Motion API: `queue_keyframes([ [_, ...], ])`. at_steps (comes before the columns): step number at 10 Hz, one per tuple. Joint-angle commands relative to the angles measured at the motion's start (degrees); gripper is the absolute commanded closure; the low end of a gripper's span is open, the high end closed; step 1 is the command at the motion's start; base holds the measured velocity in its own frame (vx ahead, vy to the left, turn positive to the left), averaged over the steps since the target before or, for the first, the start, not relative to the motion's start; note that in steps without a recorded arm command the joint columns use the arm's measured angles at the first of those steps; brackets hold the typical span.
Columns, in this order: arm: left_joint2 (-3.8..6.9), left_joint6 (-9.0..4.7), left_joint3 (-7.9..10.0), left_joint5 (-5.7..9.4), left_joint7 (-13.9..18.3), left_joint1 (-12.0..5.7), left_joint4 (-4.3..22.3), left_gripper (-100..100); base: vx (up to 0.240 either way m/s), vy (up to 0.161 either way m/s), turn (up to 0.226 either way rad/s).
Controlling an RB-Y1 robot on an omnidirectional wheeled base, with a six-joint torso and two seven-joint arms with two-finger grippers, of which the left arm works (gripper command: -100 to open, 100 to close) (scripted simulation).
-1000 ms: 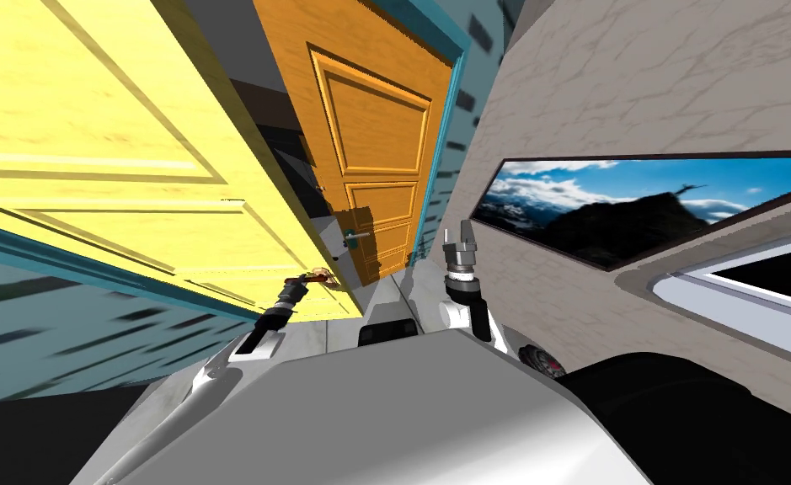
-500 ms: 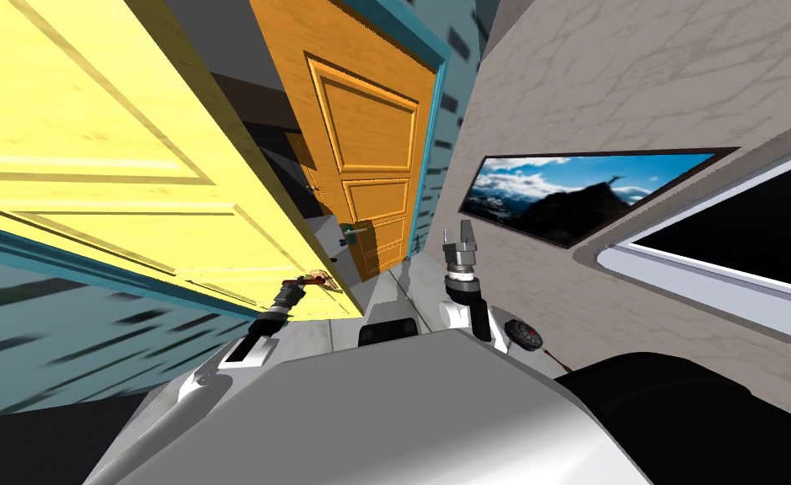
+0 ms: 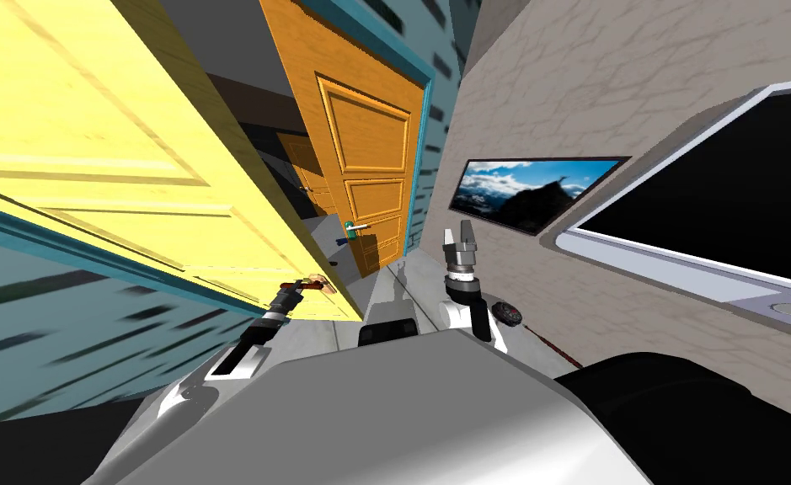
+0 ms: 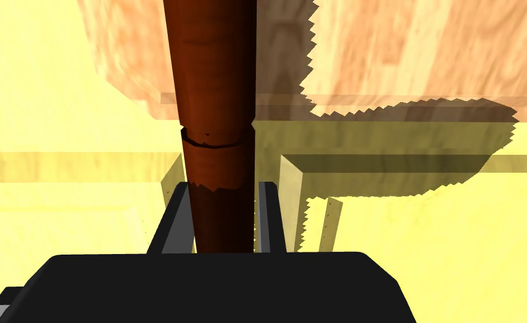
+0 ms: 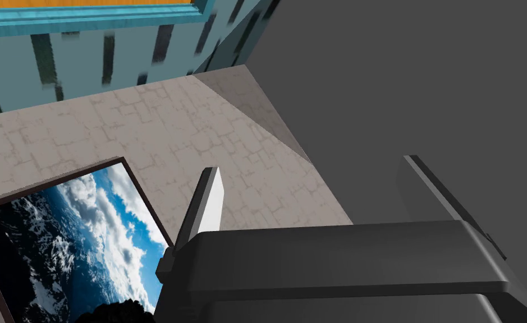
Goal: Pull the door open
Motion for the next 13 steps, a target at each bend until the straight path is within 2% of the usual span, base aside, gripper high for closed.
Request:
queue_keyframes([
  [1,0.0,0.0,0.0,0.0,0.0,0.0,0.0,100,-0.081,0.05,-0.02],
  [2,0.5,-1.24,-0.47,-0.05,0.5,0.46,0.5,100,-0.159,0.065,-0.143],
  [8,2.44,-5.92,-2.0,-0.16,2.1,1.62,1.9,100,-0.199,0.098,-0.168],
  [11,3.33,-8.04,-2.73,-0.23,2.8,2.14,2.5,100,-0.22,0.098,-0.133],
  [12,3.57,-7.36,-2.07,-0.02,2.8,1.73,2.8,100,-0.094,0.054,-0.023],
  [13,3.94,-8.7,-2.46,-0.05,3.1,2.21,3.5,100,-0.127,0.054,-0.129],
])
